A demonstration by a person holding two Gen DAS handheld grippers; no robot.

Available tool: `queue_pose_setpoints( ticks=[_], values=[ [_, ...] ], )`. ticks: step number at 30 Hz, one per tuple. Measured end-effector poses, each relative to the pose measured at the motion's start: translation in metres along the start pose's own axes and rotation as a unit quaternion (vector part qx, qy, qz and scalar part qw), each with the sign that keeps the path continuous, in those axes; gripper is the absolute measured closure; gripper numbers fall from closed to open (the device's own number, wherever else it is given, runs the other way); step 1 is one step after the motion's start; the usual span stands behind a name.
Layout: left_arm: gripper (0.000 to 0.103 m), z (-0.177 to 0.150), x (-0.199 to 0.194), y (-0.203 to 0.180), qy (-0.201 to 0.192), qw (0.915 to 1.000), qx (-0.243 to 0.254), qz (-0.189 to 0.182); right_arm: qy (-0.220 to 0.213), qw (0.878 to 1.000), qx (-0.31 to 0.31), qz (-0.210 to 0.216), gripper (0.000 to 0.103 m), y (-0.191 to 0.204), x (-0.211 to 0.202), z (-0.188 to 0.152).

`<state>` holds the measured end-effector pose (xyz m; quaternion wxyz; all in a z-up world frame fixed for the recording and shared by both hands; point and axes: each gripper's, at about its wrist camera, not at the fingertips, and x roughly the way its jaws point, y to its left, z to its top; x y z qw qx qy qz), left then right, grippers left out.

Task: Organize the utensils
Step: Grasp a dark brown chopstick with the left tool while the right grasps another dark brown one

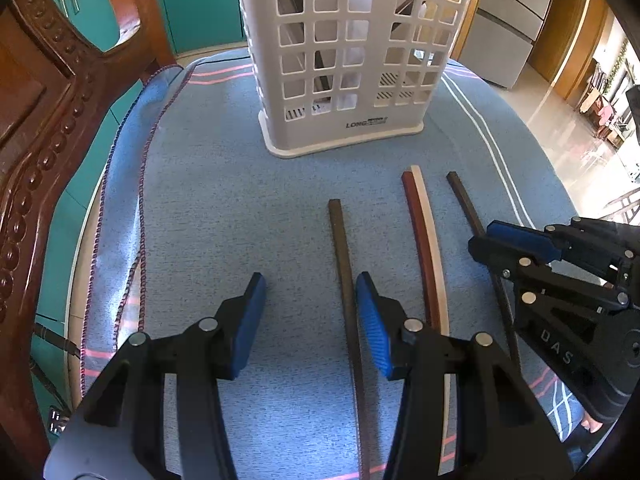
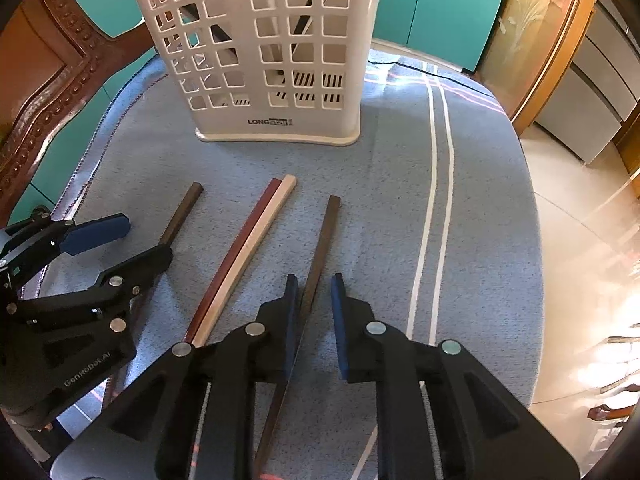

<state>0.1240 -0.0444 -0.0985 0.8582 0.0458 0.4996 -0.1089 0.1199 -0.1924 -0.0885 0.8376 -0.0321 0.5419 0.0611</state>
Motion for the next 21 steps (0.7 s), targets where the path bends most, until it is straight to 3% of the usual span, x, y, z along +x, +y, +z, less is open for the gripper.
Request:
queue_pose_setpoints(
  ticks=[17, 21],
  values=[
    [0.055, 0.001, 0.001, -0.003, -0.004, 0.9998, 0.016, 0.012, -0.003, 1.000, -0.005, -0.019, 0.078, 0.013, 0.001, -0.006],
    [0.060, 0.001, 0.001, -0.007, -0.004, 0.9998, 0.020, 0.007, -0.003, 1.000, -0.006, -0.020, 0.077, 0.016, 0.002, -0.006]
  ],
)
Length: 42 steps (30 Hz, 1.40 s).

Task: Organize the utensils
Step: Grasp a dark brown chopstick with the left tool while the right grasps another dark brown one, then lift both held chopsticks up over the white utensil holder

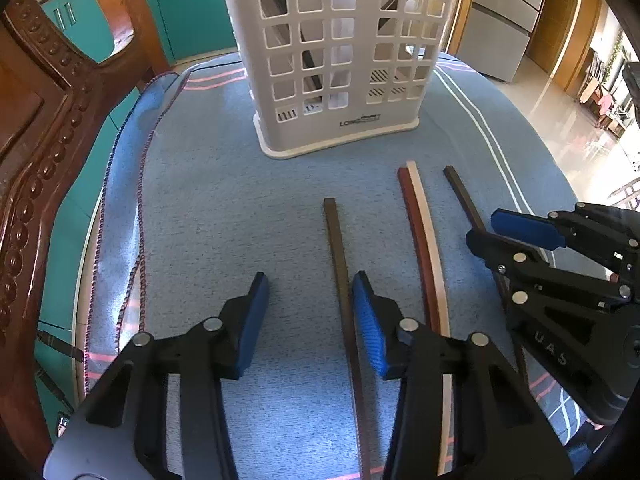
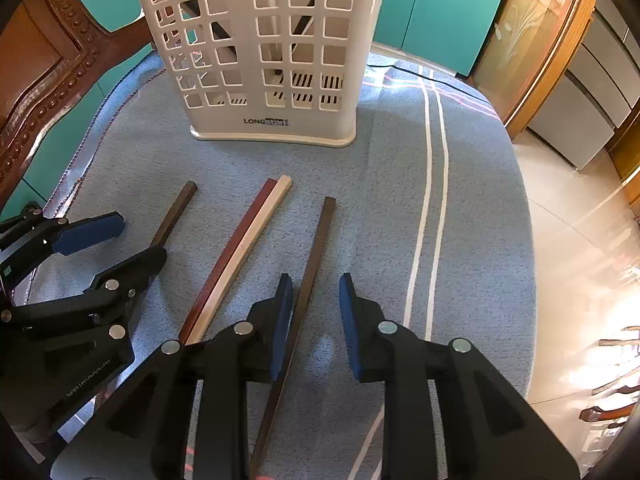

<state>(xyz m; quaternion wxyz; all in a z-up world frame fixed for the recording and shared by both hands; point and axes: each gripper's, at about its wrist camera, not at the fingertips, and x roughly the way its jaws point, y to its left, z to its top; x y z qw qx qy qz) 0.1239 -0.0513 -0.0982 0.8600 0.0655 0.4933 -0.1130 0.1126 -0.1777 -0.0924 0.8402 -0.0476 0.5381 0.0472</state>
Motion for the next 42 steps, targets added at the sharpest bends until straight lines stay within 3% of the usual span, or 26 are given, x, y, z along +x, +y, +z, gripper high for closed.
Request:
queue_pose_setpoints(
  ticks=[12, 13, 15, 17, 20, 25, 28, 31, 33, 36, 38, 40, 42],
  values=[
    [0.091, 0.001, 0.001, -0.014, -0.004, 0.9996, 0.007, -0.026, -0.004, 1.000, 0.009, 0.007, 0.074, -0.005, 0.000, 0.000],
    [0.094, 0.001, 0.001, -0.014, -0.004, 0.9996, 0.007, -0.027, -0.004, 1.000, 0.012, 0.015, 0.076, -0.007, 0.000, 0.000],
    [0.094, 0.002, 0.001, -0.016, -0.005, 0.9995, 0.008, -0.029, -0.005, 0.999, 0.014, 0.030, 0.093, -0.008, 0.000, 0.001],
    [0.096, 0.003, -0.002, -0.017, -0.015, 0.9993, 0.007, -0.034, -0.008, 0.999, 0.016, 0.035, 0.095, -0.010, -0.002, 0.001],
    [0.096, 0.006, -0.020, -0.015, -0.050, 0.9979, 0.003, -0.041, -0.029, 0.998, 0.016, 0.052, 0.096, -0.012, -0.016, 0.003],
    [0.096, 0.014, -0.076, 0.002, -0.121, 0.9902, -0.022, -0.065, -0.104, 0.989, 0.028, 0.102, 0.096, -0.028, -0.077, 0.008],
    [0.096, 0.022, -0.131, 0.015, -0.183, 0.9777, -0.041, -0.094, -0.163, 0.977, 0.034, 0.133, 0.096, -0.041, -0.129, 0.008],
    [0.096, 0.034, -0.193, 0.024, -0.267, 0.9555, -0.047, -0.116, -0.215, 0.965, 0.035, 0.149, 0.096, -0.049, -0.173, 0.010],
    [0.096, 0.041, -0.226, 0.029, -0.321, 0.9380, -0.054, -0.118, -0.253, 0.956, 0.037, 0.146, 0.096, -0.055, -0.204, 0.017],
    [0.096, 0.059, -0.268, 0.037, -0.425, 0.8951, -0.080, -0.108, -0.300, 0.942, 0.044, 0.140, 0.096, -0.060, -0.238, 0.029],
    [0.096, 0.067, -0.274, 0.038, -0.465, 0.8765, -0.093, -0.081, -0.322, 0.936, 0.050, 0.129, 0.096, -0.059, -0.251, 0.037],
    [0.096, 0.081, -0.262, 0.035, -0.474, 0.8740, -0.098, -0.046, -0.348, 0.928, 0.059, 0.119, 0.096, -0.063, -0.263, 0.046],
    [0.096, 0.088, -0.240, 0.036, -0.455, 0.8838, -0.102, -0.043, -0.378, 0.916, 0.072, 0.109, 0.096, -0.066, -0.271, 0.052]
  ],
)
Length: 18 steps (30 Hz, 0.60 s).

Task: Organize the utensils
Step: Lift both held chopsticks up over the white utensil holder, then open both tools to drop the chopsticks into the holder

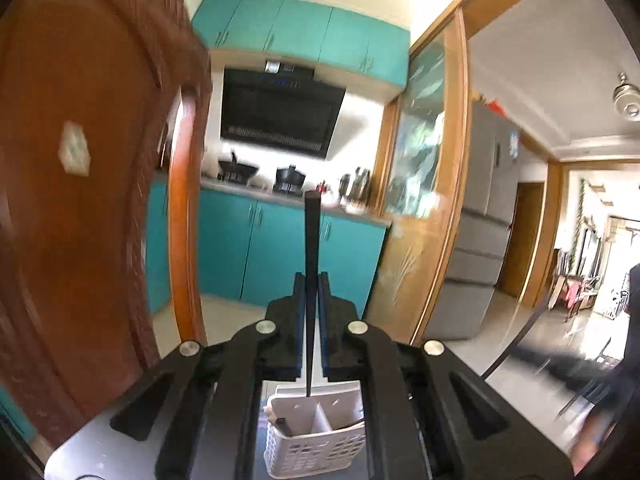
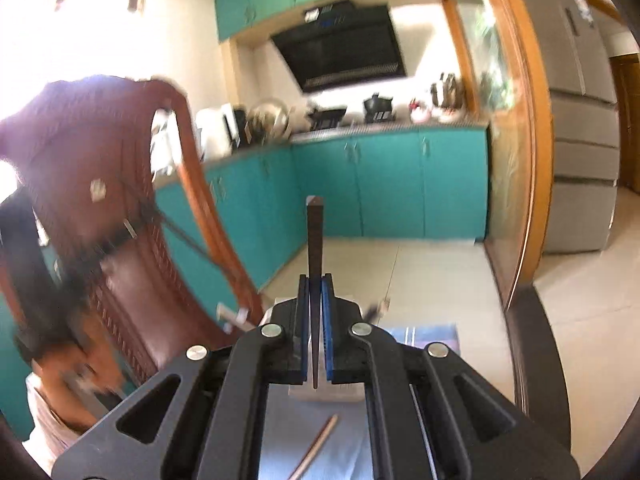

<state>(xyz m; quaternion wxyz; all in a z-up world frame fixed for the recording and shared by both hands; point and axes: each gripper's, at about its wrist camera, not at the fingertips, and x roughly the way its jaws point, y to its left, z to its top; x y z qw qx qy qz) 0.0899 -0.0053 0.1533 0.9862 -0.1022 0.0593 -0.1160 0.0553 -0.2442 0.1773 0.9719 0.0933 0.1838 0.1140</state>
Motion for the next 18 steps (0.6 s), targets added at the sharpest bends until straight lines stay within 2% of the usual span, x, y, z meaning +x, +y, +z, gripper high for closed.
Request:
queue_pose_setpoints(
  ticks=[3, 7, 12, 14, 18],
  values=[
    [0.096, -0.026, 0.042, 0.009, 0.062, 0.9979, -0.012, 0.013, -0.043, 0.999, 0.015, -0.017, 0.096, -0.005, 0.005, 0.006],
    [0.096, -0.045, 0.058, 0.004, 0.089, 0.9955, 0.016, 0.029, -0.077, 0.996, 0.030, -0.032, 0.096, -0.006, 0.022, -0.004],
    [0.096, -0.054, 0.058, 0.004, 0.103, 0.9936, 0.033, 0.034, -0.040, 0.998, 0.025, -0.047, 0.096, -0.006, 0.070, -0.027],
    [0.083, -0.053, 0.048, 0.008, 0.098, 0.9941, 0.030, 0.035, -0.026, 0.998, 0.019, -0.052, 0.096, -0.003, 0.080, -0.036],
    [0.078, -0.053, 0.020, 0.018, 0.084, 0.9961, 0.004, 0.028, -0.012, 0.999, 0.014, -0.051, 0.096, -0.001, 0.089, -0.049]
  ],
)
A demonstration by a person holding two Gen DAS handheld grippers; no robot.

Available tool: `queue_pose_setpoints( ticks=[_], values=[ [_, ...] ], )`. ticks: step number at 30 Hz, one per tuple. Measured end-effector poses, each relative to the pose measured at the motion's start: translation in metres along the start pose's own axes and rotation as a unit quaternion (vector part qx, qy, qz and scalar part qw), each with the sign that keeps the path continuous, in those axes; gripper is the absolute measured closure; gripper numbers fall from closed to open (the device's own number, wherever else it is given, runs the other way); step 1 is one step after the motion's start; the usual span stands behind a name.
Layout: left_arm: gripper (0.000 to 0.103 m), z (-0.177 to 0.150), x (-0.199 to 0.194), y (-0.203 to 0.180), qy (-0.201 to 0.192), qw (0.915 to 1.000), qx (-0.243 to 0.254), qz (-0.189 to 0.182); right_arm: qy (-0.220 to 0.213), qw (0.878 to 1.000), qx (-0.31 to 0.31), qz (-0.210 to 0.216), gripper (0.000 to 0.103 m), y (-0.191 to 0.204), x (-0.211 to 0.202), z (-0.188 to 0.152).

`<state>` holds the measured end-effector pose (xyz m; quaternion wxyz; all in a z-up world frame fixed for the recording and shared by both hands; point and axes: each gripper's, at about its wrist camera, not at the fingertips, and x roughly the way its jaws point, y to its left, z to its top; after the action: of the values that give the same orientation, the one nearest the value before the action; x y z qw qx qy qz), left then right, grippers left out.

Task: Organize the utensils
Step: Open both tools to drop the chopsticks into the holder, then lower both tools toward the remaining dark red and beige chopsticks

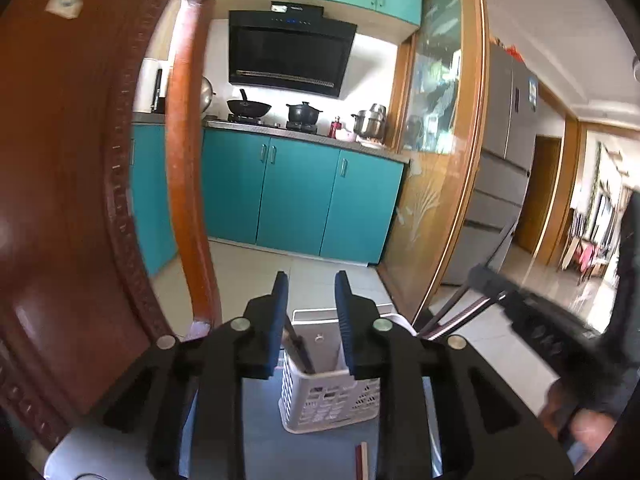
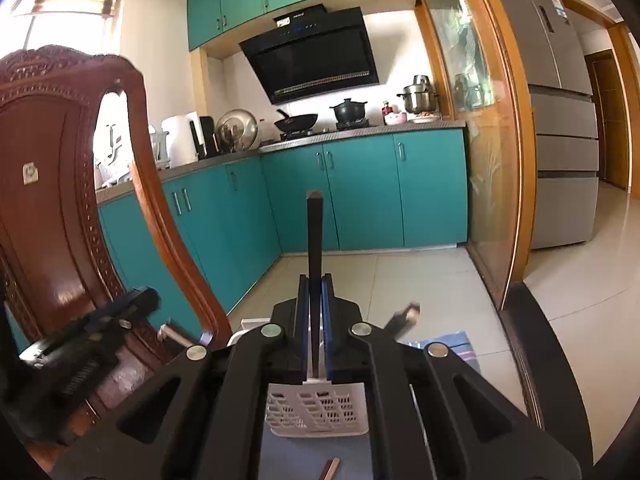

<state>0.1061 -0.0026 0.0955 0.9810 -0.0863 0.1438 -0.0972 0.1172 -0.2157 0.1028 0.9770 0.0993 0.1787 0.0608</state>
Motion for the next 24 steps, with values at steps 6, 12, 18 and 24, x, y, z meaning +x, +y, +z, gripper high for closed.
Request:
queue_pose_setpoints(
  ticks=[6, 12, 18, 24],
  values=[
    [0.077, -0.037, -0.035, 0.010, -0.011, 0.9999, -0.013, -0.003, 0.005, 1.000, -0.014, -0.021, 0.096, 0.003, -0.005, -0.012],
    [0.076, -0.094, -0.021, 0.019, 0.085, 0.9953, -0.010, 0.047, -0.052, 0.998, -0.011, -0.031, 0.065, -0.008, -0.050, -0.029],
    [0.056, -0.102, -0.003, 0.022, 0.130, 0.9875, 0.008, 0.088, -0.063, 0.998, 0.021, -0.020, 0.065, -0.025, -0.074, -0.067],
    [0.050, -0.108, 0.002, 0.027, 0.154, 0.9822, 0.014, 0.107, 0.237, 0.971, -0.005, -0.042, 0.065, -0.019, 0.026, -0.130]
  ],
)
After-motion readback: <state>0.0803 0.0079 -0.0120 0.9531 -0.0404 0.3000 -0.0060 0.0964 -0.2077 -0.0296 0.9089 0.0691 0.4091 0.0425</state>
